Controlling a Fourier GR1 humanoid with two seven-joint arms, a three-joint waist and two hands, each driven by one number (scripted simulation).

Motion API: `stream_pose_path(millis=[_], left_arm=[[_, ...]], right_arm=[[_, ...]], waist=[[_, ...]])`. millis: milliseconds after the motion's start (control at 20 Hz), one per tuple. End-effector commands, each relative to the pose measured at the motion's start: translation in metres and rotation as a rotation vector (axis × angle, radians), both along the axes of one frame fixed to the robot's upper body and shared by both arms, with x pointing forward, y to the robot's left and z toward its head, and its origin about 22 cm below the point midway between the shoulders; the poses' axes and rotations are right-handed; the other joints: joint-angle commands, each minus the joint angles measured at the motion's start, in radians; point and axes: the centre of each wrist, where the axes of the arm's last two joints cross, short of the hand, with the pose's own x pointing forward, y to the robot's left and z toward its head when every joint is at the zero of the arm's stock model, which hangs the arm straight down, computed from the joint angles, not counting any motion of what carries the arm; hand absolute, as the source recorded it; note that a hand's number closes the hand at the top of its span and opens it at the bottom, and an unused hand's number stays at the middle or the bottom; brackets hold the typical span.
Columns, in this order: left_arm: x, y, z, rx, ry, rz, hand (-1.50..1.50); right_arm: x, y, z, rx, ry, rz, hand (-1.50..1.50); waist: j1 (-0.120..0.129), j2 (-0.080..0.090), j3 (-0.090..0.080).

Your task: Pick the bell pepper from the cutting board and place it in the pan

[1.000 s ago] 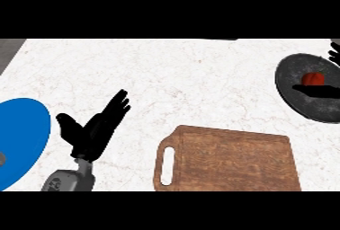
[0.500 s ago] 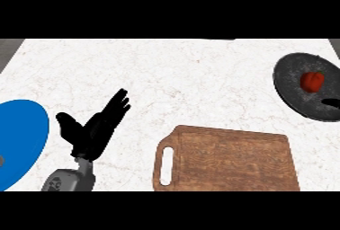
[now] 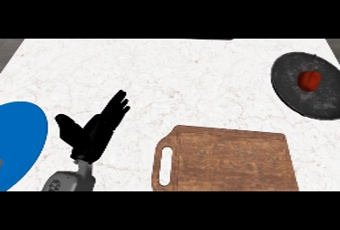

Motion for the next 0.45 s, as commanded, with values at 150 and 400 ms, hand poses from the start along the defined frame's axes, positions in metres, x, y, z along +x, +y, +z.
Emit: stream_pose_path(millis=[150, 400], left_arm=[[-0.002, 0.000, -0.003, 0.010, -0.006, -0.002, 0.00], [0.003, 0.007, 0.005, 0.016, -0.007, 0.005, 0.00]], right_arm=[[-0.020, -0.018, 0.008, 0.027, -0.021, 0.108, -1.50], [-0.027, -0.022, 0.005, 0.015, -0.013, 0.135, -1.50]], waist=[[-0.001, -0.003, 0.000], [-0.004, -0.004, 0.001]])
